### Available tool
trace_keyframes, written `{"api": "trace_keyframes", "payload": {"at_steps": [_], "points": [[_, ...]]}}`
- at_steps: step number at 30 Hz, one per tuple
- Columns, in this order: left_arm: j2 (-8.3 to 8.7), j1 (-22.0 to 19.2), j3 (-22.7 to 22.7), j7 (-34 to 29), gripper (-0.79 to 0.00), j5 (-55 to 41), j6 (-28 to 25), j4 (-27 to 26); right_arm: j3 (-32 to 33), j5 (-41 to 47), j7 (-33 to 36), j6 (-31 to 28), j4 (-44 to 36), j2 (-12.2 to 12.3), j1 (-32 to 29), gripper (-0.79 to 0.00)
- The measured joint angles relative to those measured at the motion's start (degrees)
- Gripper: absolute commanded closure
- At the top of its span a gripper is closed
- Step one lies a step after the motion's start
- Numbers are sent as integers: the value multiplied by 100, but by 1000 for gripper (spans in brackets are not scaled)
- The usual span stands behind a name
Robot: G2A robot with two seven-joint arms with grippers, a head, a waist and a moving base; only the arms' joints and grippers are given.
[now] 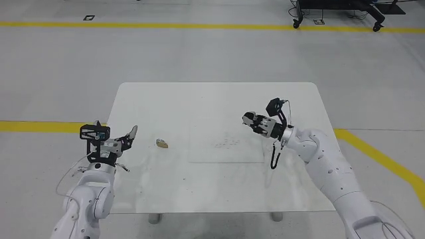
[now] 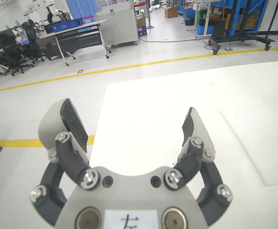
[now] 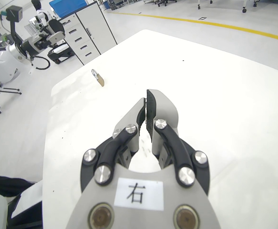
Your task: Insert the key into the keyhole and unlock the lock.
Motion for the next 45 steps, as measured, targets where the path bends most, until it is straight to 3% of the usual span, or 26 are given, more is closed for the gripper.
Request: {"api": "trace_keyframes", "payload": {"at_steps": [4,8,11,13,21,23,30,35,39,41,43,45], "points": [[-35,-161,50,-295,-785,-1592,-945,78,-111,1107,-29,-627,317,-80,31,0],[-3,-503,120,-1418,-785,-3974,-2580,305,-339,2227,474,-649,380,-123,177,0],[51,-755,95,-2269,-785,-5084,-3197,419,-359,2902,846,-646,239,-80,170,0],[63,-784,85,-2575,-785,-5250,-3242,432,-357,2911,820,-646,243,-78,167,0],[54,-771,116,-2305,-785,-5213,-3250,433,-356,2796,800,-647,249,-80,168,0],[41,-818,312,-2408,-785,-5715,-3503,574,-374,2816,807,-628,226,-86,153,0],[11,-1661,1198,-3697,-785,-7831,-3659,1344,-1044,3840,1041,-651,77,-336,242,0],[-31,-2326,1669,-4190,-785,-7884,-3578,1896,-1468,4482,1188,-647,226,-535,471,0],[-68,-2578,1913,-4182,-588,-7808,-3652,2210,-1623,4685,1238,-647,296,-630,535,0],[-84,-2659,2037,-4206,-360,-7767,-3696,2369,-1684,4740,1259,-647,362,-676,570,0],[-96,-2713,2126,-4207,-305,-7714,-3718,2485,-1746,4780,1301,-647,438,-719,610,0],[-108,-2762,2198,-4149,-302,-7643,-3732,2575,-1829,4834,1371,-647,551,-772,673,0]]}}
